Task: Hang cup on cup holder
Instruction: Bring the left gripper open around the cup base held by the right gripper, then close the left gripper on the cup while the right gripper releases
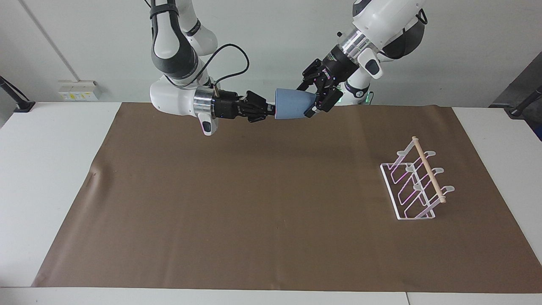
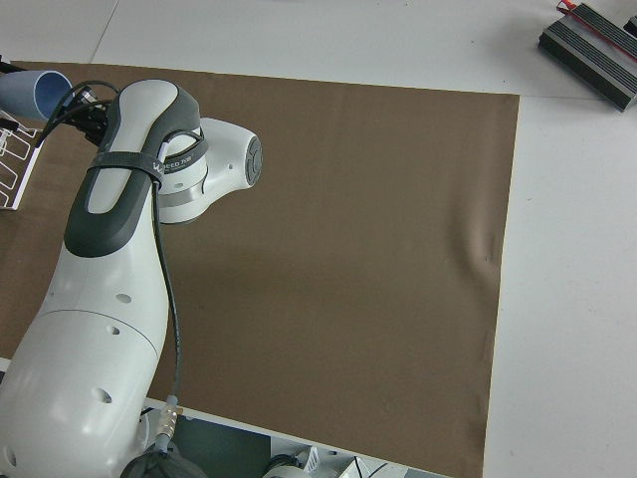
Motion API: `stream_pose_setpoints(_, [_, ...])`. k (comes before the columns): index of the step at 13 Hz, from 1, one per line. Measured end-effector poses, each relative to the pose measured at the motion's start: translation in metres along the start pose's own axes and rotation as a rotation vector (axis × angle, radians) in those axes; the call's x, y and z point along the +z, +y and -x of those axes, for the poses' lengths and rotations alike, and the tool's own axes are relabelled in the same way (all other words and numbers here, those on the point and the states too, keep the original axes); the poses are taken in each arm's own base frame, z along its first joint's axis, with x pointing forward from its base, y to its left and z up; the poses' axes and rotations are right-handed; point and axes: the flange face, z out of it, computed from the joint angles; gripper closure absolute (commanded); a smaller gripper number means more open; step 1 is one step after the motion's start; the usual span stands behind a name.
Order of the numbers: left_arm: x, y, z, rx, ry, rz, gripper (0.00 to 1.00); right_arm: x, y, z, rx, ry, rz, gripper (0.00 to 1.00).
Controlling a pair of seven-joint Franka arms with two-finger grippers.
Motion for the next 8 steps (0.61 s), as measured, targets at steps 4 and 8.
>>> stream_pose_setpoints(4, [-0.0017,0.0015,0.0009,-0.011,-0.007,0.017,1.00,-0.0019,-0.0002,-0.0013,0.000,0.007,0.001,1.00])
stream_pose_setpoints(8, [-0.0017,0.0015,0.0009,-0.013,-0.007,0.017,1.00,-0.0019,-0.0002,-0.0013,0.000,0.007,0.001,1.00])
